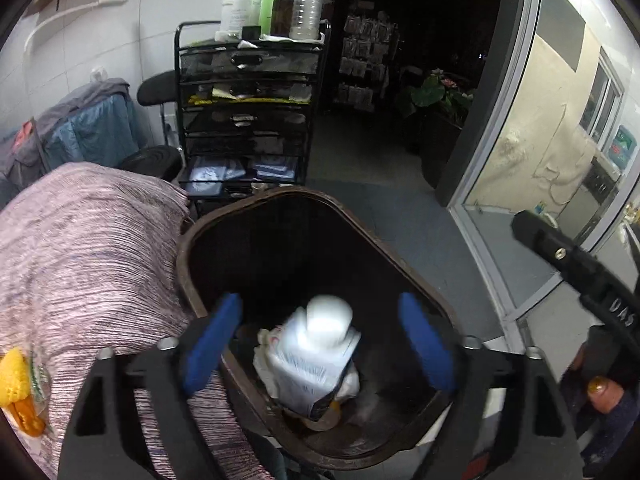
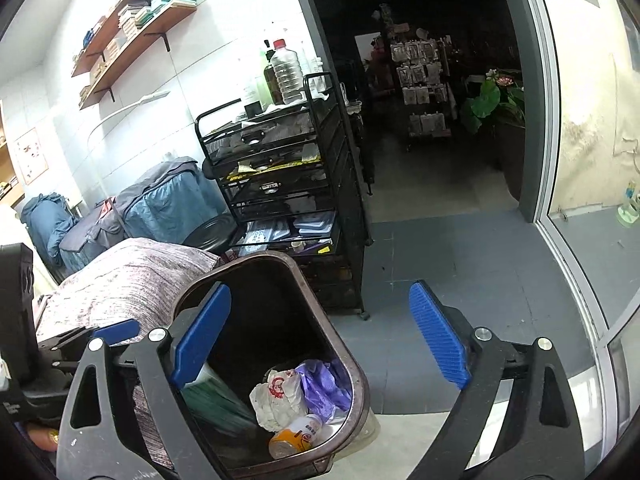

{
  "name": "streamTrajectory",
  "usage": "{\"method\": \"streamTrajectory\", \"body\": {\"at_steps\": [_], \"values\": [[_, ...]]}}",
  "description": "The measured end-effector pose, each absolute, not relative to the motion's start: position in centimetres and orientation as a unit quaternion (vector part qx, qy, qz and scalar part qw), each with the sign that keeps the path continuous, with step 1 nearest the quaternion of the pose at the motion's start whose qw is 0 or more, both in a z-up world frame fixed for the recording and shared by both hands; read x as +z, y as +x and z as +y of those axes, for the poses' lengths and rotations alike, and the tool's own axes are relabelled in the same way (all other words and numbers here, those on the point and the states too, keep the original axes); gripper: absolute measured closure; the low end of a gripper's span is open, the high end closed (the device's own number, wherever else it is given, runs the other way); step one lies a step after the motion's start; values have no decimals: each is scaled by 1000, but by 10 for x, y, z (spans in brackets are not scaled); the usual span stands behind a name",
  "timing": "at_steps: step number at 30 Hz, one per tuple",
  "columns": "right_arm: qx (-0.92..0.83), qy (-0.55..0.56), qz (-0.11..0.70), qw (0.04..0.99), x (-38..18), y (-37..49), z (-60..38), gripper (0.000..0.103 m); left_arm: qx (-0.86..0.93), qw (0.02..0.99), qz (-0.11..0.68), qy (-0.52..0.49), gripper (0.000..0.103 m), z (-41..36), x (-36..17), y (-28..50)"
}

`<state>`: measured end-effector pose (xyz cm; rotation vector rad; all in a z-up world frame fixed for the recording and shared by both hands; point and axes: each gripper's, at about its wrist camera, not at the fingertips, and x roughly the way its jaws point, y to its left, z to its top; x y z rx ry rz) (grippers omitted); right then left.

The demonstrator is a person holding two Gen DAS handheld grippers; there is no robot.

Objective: Collect trash
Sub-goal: 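Open the right tool to drop the bottle while the left tool drops the carton into the bin, then move both open tools back over the trash on the bed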

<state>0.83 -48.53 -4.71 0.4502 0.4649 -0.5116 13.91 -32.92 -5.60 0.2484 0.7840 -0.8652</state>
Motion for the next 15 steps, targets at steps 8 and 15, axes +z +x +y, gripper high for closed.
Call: {"method": "streamTrajectory", "body": {"at_steps": [8,15], "values": [[-240,214,205,924,-40,5,-482,13,-401,843,333,130,8,-316,-42,125],[-225,203,193,933,-34,8,-473,12,-392,861,297,127,6,-286,-21,106]]}}
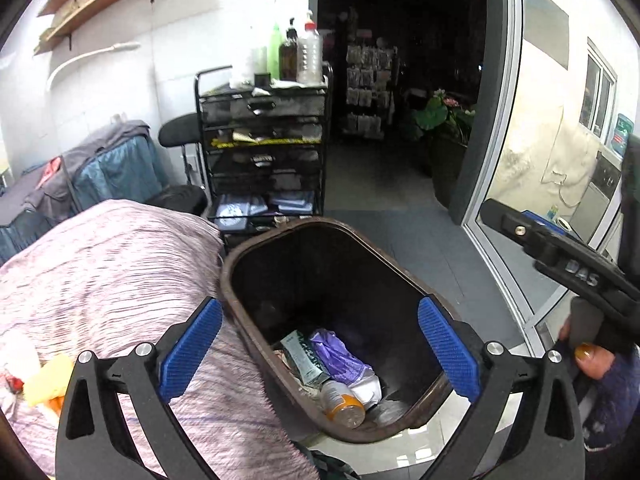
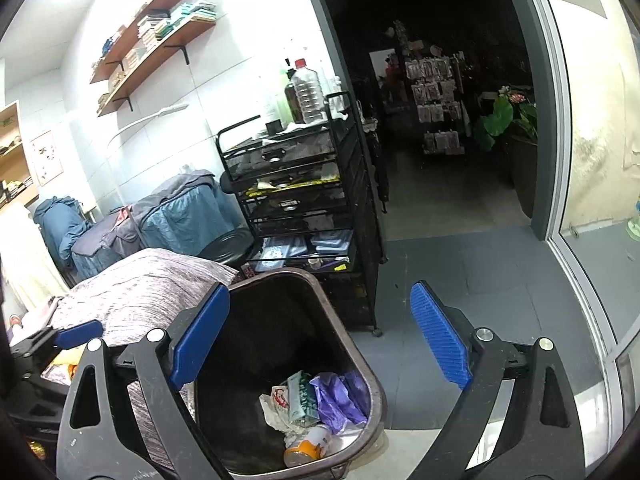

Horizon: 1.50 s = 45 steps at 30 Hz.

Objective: Collect trash
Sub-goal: 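Move both open tools back over the trash on the bed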

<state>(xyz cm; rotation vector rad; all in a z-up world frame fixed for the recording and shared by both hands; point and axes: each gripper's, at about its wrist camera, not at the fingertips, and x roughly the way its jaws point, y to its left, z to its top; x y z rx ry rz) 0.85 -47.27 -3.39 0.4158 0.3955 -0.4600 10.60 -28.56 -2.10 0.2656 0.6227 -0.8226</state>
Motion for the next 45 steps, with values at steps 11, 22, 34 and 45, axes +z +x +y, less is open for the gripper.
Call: {"method": "streamTrajectory", "body": {"at_steps": [11,22,34,45], "values": [[-159,185,186,952,-23,25,-433,10,-363,893,254,87,6,-221,8,86],[-44,154,237,958,-30,74,-356,10,-278,925,246,84,6,-154,1,82],[73,103,305,944,-39,124,-258,10,-180,939,291,28,6,-34,-24,107],[133,40,348,927,-42,172,-187,10,-91,941,327,-4,6,69,-48,129]]}}
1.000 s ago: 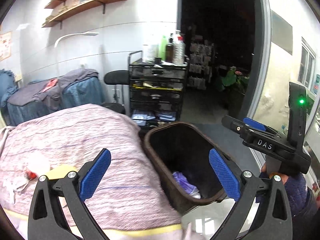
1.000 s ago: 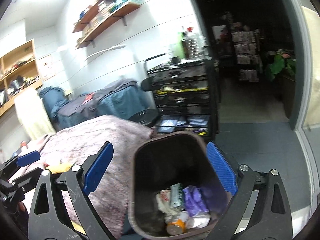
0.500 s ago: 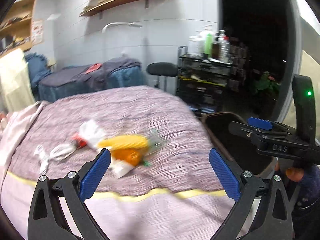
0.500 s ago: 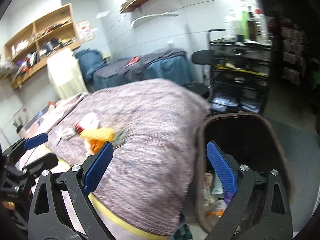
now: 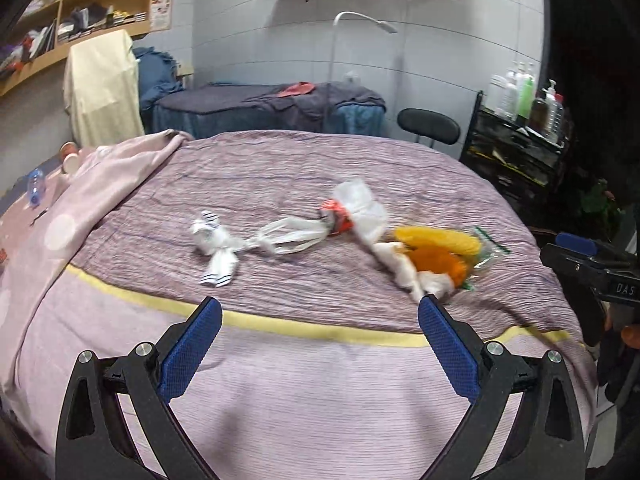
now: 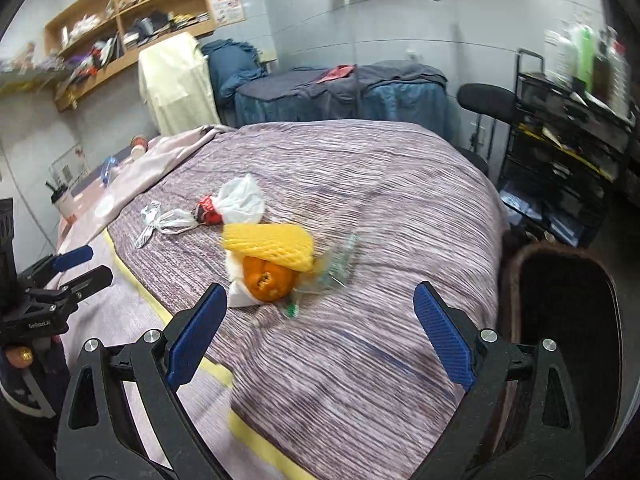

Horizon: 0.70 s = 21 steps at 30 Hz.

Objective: Collect trash
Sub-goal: 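Move both open tools back over the trash on the bed, then grasp the yellow foam net with the right tool while the left tool grasps the white tissue bundle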

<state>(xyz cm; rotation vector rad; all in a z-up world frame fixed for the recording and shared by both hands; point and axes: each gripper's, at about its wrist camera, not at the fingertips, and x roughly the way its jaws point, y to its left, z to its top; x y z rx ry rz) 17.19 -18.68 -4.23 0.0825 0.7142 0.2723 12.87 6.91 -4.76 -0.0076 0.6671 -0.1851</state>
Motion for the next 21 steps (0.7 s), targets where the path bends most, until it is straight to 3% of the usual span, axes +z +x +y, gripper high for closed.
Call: {"method": "streamTrajectory", "body": {"at_steps": [12,16,21], "values": [[180,-108,404,890,-58,235,-98,16,-65,929,364,-33,6,115,-58,166],[170,-128,425,880,-69,257,-90,33,-64,924,373,-53,6,129,-58,184],[174,-113,436,876,-75,273,-95,73,-55,918,385,-70,12,143,-63,212]]}}
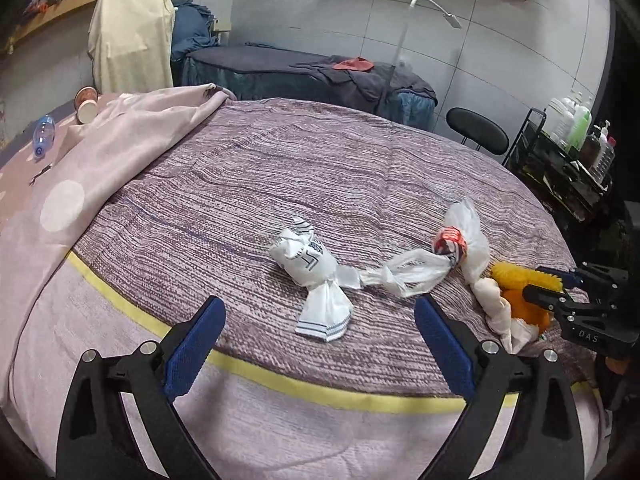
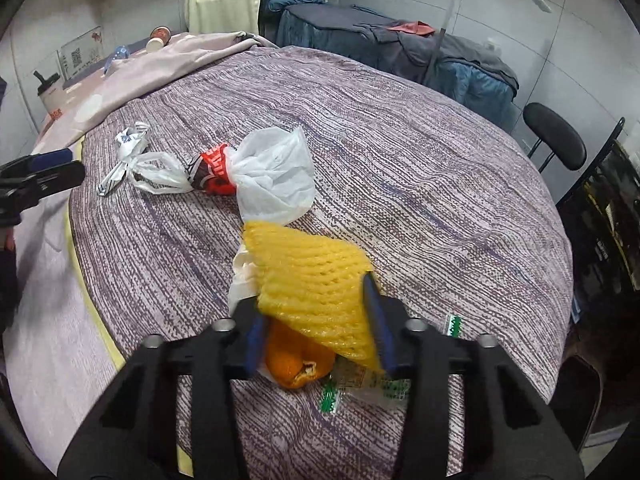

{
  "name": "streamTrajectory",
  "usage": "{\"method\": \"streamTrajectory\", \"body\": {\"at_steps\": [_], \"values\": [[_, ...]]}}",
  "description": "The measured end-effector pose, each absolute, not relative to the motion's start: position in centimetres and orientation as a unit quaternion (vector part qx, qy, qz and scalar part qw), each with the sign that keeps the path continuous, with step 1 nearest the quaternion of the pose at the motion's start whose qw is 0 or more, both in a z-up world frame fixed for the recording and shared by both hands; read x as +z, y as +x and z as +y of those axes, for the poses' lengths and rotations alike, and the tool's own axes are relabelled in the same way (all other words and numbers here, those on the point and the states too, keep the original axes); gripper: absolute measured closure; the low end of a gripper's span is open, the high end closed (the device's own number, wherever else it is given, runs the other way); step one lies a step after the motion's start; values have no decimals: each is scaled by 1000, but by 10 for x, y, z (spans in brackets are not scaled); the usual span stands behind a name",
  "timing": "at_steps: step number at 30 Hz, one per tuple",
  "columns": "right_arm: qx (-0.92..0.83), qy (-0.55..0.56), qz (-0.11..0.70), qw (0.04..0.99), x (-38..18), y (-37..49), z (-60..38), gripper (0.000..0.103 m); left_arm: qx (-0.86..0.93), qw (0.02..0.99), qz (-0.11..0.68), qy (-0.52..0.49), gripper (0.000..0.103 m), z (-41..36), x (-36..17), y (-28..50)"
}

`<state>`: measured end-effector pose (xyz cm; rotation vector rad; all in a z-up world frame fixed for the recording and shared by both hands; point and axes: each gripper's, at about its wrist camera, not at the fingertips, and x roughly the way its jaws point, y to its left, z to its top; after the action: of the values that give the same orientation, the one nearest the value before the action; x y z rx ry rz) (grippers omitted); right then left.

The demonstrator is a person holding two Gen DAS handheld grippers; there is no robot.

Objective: Collect trash
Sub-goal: 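Grasp the yellow foam net with the right tool while the left tool grasps the white tissue bundle, then carry the foam net and tissue bundle over the brown bin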

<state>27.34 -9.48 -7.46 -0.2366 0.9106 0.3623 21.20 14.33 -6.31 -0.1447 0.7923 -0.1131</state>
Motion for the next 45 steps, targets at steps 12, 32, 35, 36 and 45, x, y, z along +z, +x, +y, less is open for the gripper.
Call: {"method": "streamTrajectory", "body": {"at_steps": [12,32,35,36,45], "values": [[174,-45,389,903,-51,261,-117,91,-56,889,435,-135,55,158,-87,276],[189,68,323,925,-11,201,-169,91,-67,929,329,-153,70,150,-16,181],[182,82,312,929,-6,189,-183,91,-82,933,320,-143,70,136,-7,173],[180,86,309,930,-5,186,-188,91,-87,934,318,-140,70,131,-5,170],[125,123,282,943,2,154,-250,91,-153,933,307,-108,70,70,5,150]]}}
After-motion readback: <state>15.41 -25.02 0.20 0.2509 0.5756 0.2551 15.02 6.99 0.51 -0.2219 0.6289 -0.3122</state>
